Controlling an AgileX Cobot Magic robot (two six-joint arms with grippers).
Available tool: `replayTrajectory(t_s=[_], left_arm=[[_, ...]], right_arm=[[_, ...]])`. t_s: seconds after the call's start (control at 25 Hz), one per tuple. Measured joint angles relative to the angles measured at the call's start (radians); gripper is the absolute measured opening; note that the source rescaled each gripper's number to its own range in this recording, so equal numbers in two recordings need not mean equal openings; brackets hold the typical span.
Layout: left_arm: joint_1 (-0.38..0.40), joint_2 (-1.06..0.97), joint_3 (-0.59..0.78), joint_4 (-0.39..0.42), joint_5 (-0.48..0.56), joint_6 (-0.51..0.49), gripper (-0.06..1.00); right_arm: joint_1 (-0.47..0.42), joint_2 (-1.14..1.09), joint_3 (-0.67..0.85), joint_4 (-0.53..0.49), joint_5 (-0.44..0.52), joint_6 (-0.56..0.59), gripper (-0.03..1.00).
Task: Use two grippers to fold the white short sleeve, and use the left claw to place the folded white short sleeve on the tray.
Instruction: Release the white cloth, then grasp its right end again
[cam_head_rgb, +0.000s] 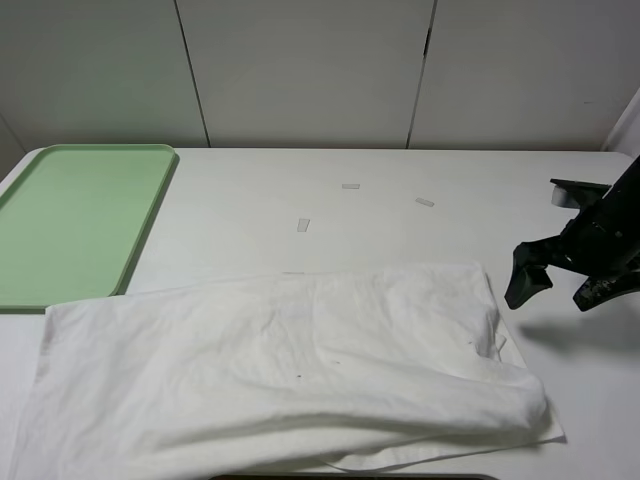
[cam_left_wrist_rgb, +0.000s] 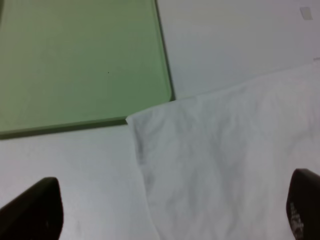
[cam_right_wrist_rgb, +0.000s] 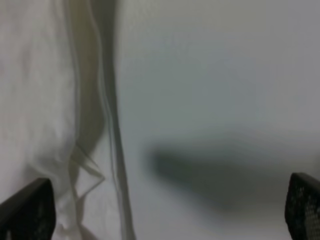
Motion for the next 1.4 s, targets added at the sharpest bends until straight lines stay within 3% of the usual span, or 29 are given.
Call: replayTrajectory(t_s=[0.76, 0.92, 1.16, 1.4], left_arm=[[0.000, 0.000, 0.000, 0.000, 0.001, 0.000, 0.88], [0.000, 0.000, 0.000, 0.000, 0.001, 0.000, 0.88], [0.000, 0.000, 0.000, 0.000, 0.001, 0.000, 0.88], [0.000, 0.000, 0.000, 0.000, 0.001, 0.000, 0.88]], right_arm=[[0.016, 0.037, 0.121, 0.132, -0.202, -0.086, 1.00], [0.026, 0.037, 0.121, 0.208, -0.218, -0.086, 1.00], [0.032, 0.037, 0.121, 0.240, -0.223, -0.105, 1.00], [0.034, 0.037, 0.121, 0.288, -0.167, -0.169, 1.00]])
